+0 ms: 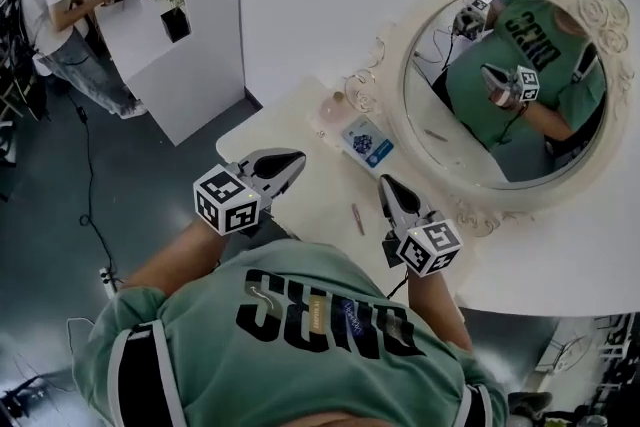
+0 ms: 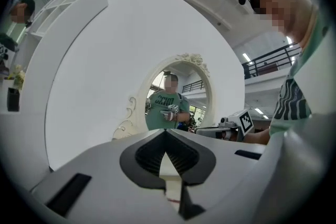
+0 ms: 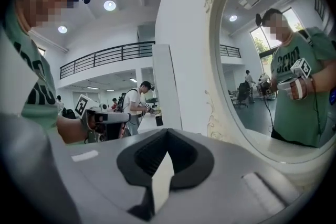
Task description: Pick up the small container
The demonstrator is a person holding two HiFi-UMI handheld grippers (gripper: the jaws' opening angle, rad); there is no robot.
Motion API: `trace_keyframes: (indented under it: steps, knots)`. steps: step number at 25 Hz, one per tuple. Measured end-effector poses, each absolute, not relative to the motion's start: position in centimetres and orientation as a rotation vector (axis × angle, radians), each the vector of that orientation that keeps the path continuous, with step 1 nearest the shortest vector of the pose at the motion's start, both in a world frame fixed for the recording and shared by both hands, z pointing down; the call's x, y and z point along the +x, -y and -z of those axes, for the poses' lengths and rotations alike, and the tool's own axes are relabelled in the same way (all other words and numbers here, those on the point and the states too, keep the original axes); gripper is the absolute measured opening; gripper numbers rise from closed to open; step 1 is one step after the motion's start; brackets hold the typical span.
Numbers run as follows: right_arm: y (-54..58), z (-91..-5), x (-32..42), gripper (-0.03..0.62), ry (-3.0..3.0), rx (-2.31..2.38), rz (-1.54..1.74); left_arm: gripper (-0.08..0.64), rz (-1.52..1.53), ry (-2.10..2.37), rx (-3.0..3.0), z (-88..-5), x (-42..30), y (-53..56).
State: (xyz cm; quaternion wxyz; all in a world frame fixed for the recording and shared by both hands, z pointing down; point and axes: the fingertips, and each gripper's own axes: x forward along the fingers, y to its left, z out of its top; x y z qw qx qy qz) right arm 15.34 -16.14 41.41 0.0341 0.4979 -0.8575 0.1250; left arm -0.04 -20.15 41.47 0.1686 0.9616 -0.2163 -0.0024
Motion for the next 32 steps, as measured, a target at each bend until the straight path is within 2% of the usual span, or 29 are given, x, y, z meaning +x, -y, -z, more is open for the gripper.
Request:
trace_keyframes:
  steps: [5,14,32]
  knots:
    - [17.2,-42.5,20.8,0.009,2.669,1.414,-0.304,0.004,-0.041,0.719,2.680,-42.8,6.0,20.0]
    - [22.1,-43.9,17.7,0.009,2.772,1.468,-0.377,0.005,-0.152,0.753,2.672,-46.3,4.0,24.1]
    - [26.6,-45.7,19.0,0.009,2.632,1.544,-0.344,0.005,-0.143,0.801,2.743,-47.5,5.3,32.7]
